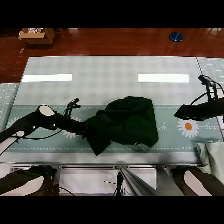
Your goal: Fold the shirts.
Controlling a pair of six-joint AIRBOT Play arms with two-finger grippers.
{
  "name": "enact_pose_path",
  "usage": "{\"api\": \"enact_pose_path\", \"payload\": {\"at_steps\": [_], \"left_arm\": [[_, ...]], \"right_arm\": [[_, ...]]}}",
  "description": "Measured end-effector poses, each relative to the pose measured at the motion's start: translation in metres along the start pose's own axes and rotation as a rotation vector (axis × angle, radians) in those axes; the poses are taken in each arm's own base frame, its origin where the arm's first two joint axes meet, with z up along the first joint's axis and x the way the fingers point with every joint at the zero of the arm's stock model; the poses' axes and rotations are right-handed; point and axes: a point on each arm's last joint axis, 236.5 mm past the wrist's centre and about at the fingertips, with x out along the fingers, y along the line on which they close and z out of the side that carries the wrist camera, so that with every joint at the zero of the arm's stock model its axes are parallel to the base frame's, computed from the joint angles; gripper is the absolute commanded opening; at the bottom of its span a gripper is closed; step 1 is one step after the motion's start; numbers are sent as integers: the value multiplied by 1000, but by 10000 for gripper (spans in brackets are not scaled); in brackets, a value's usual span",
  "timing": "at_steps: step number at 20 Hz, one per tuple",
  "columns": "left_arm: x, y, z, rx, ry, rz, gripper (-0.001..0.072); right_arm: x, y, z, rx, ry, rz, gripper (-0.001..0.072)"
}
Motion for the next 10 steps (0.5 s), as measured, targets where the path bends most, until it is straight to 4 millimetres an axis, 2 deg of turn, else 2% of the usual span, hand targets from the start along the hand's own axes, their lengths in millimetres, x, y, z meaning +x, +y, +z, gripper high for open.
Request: {"api": "enact_pose_path", "payload": {"at_steps": [4, 6, 10], "left_arm": [[1, -5, -5, 13, 21, -25, 18], [1, -6, -6, 17, 27, -30, 18], [1, -9, -9, 20, 40, -43, 18]], "right_arm": [[36, 22, -16, 84, 52, 148, 540], [54, 27, -22, 134, 61, 193, 539], [77, 35, -18, 209, 44, 269, 525]]}}
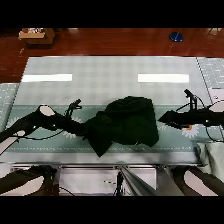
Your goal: Fold the shirts.
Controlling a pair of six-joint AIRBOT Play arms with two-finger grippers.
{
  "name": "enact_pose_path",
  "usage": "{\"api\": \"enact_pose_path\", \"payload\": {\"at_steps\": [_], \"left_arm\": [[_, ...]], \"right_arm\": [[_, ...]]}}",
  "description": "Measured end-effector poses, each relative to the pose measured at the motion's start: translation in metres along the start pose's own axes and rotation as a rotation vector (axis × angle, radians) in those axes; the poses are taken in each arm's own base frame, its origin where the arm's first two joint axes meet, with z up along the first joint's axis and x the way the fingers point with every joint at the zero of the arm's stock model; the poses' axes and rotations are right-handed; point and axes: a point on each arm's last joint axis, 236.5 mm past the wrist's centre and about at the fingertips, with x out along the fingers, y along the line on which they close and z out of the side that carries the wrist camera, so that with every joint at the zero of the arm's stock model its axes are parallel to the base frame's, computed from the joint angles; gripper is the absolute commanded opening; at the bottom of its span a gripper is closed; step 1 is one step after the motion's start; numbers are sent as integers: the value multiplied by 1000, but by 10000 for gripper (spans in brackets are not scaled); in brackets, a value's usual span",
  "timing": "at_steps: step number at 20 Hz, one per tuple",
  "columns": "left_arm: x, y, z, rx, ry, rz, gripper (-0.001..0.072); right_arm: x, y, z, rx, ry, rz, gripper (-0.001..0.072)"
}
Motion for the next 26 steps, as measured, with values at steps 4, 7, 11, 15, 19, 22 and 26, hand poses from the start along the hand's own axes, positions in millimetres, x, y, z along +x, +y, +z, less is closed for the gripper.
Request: {"api": "enact_pose_path", "payload": {"at_steps": [4, 7, 11, 15, 19, 22, 26], "left_arm": [[0, -1, -1, 12, 3, -2, 18], [0, -1, -2, 17, 7, -6, 18], [0, -2, -2, 20, 10, -9, 17], [-13, -15, 17, 69, -42, -13, 16], [-76, -57, 71, 213, -256, -16, 15], [-165, -107, 108, 361, -502, 0, 16], [-295, -181, 110, 559, -835, 67, 16]], "right_arm": [[20, 5, 6, 40, 7, 82, 524], [37, 1, 6, 86, 33, 105, 489], [66, 4, 0, 96, 81, 105, 59], [75, 18, 1, -7, 84, 83, 24], [9, 65, 47, -205, -85, 118, 24], [-92, 117, 91, -343, -361, 130, 23], [-235, 184, 97, -499, -715, 103, 23]]}}
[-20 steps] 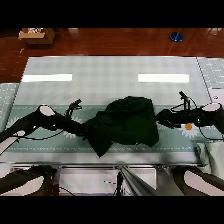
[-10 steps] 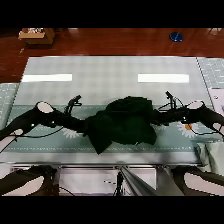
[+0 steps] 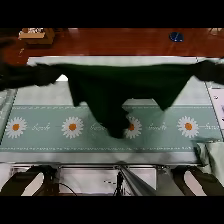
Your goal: Fold the shirts.
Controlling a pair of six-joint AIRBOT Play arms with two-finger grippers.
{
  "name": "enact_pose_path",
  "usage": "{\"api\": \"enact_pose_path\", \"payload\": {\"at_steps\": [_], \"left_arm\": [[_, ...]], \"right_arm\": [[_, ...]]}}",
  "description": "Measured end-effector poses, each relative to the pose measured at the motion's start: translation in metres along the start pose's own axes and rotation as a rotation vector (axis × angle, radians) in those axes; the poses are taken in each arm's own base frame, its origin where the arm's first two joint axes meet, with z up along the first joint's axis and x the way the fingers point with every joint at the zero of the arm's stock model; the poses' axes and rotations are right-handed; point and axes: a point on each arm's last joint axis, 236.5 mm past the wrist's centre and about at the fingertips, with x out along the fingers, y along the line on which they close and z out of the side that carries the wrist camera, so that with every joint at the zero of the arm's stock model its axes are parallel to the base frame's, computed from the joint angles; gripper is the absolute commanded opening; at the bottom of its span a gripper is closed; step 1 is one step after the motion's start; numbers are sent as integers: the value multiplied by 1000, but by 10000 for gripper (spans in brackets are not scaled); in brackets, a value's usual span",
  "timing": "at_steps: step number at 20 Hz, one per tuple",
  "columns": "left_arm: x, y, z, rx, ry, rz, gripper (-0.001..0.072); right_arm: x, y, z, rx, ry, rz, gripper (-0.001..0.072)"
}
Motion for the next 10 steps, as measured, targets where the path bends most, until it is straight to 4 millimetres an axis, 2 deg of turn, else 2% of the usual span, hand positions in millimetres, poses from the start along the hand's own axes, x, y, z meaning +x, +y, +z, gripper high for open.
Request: {"api": "enact_pose_path", "payload": {"at_steps": [2, 4, 7, 10], "left_arm": [[-41, -29, 45, 100, -125, 23, 16], [-78, -65, 77, 187, -224, 27, 16], [-128, -121, 106, 307, -331, 19, 17], [-172, -175, 121, 402, -414, 4, 16]], "right_arm": [[-44, 34, 40, -74, -135, 2, 22], [-84, 67, 73, -132, -261, 10, 22], [-143, 121, 114, -199, -440, 60, 22], [-193, 165, 136, -253, -569, 103, 23]]}}
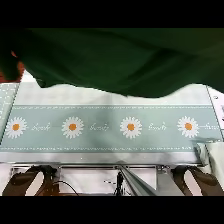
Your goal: Fold the shirts.
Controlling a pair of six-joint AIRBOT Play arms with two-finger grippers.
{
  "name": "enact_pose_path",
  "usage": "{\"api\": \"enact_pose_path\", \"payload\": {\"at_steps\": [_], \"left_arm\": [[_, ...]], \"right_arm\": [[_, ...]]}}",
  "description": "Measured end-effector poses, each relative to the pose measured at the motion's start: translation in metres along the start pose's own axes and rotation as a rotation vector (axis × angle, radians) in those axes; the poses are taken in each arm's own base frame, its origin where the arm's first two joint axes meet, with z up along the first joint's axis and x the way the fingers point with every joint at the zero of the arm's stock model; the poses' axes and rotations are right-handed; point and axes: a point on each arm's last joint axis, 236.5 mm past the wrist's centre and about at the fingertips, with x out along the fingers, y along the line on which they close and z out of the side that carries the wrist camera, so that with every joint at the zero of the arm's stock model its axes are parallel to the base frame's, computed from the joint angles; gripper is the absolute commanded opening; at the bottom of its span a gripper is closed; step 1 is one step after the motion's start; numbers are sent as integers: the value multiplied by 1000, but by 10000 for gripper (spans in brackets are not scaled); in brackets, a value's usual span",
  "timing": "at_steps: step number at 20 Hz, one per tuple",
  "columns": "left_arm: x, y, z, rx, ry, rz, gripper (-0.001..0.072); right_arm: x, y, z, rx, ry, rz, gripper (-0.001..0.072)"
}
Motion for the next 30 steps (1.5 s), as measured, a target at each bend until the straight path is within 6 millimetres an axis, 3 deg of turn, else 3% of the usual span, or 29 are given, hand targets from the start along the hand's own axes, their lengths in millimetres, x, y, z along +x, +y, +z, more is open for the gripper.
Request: {"api": "enact_pose_path", "payload": {"at_steps": [2, 5, 9, 13, 16, 20, 26, 30], "left_arm": [[-20, -27, 22, 46, -32, -12, 16], [-49, -56, 34, 86, -21, 8, 15], [-84, -75, 29, 67, 35, 91, 14], [-100, -82, 12, 0, 108, 134, 14], [-96, -60, -24, -88, 262, 177, 14], [-64, -8, -84, -210, 486, 188, 15], [22, 94, -191, -384, 717, 141, 16], [73, 155, -266, -494, 818, 124, 16]], "right_arm": [[-16, 22, 19, -23, -34, 17, 23], [-39, 43, 21, -54, 14, 1, 23], [-68, 50, 0, -50, 140, -75, 22], [-86, 43, -39, 26, 320, -146, 23], [-86, 25, -64, 66, 451, -190, 22], [-58, -16, -103, 131, 645, -203, 22], [19, -115, -202, 294, 1007, -150, 22], [81, -181, -267, 395, 1076, -129, 23]]}}
